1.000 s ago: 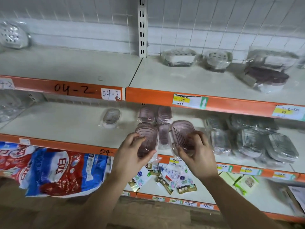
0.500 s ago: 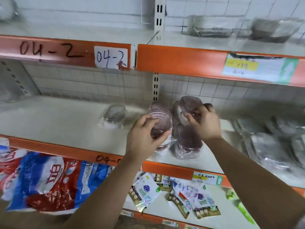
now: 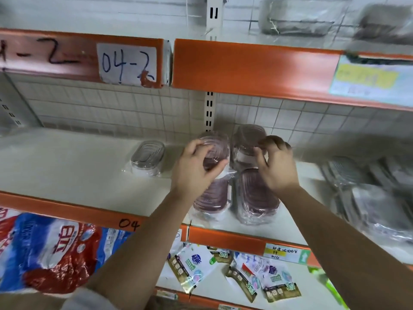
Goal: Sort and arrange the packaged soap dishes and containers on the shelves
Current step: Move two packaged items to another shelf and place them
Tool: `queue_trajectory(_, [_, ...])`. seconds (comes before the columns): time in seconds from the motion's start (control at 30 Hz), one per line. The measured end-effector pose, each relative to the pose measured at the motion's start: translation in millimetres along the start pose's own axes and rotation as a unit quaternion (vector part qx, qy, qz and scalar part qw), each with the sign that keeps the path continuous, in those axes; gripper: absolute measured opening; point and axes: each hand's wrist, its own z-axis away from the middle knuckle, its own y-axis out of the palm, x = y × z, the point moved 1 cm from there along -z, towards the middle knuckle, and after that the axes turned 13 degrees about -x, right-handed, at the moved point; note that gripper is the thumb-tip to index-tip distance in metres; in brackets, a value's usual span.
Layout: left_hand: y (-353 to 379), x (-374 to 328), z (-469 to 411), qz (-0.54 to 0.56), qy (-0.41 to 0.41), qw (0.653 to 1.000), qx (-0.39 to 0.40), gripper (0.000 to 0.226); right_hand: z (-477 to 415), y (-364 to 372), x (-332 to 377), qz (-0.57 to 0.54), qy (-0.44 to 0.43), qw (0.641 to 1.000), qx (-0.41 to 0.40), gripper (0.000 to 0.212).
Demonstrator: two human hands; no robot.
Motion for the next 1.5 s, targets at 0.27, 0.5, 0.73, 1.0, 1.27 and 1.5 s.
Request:
queue_trajectory(0.27, [43.9,-7.5,-46.0,-0.056,-0.003,0.993,0.100,0.061,36.3,-21.9,-16.5,-0.009,-0.018,1.000,0.005,0.021])
queue_trajectory(0.5, [40.3,-10.5,-26.4,-0.141,0.040,0.977,0.158,0.064,52.1,-42.5,-10.9,-0.011,-0.003,0.999,0.040,0.024])
queue_trajectory(0.73, [-38.7,-60.1,23.9,-0.110,0.091,0.984,0.108,0.046,69.2,-103.2,18.8,-0.001,0.007,0.997,0.079,0.025])
queue_trajectory(1.0, [-138.6,-138.2,55.9,-0.102,0.091,0.982,0.132,0.037,99.3,-213.7,56.0,0.022,0.046,0.992,0.118,0.029])
queue_trajectory(1.27, [-212.6,-208.4,40.6,-0.090,0.089,0.988,0.091,0.038,93.7,-315.0,80.5,0.006,0.037,0.998,0.047,0.019])
queue_trajectory(1.5, [-227.2,-249.9,-5.0,-0.067,0.114,0.990,0.049,0.035,64.2,-359.6,83.0,-0.004,0.028,1.000,-0.009,0.022])
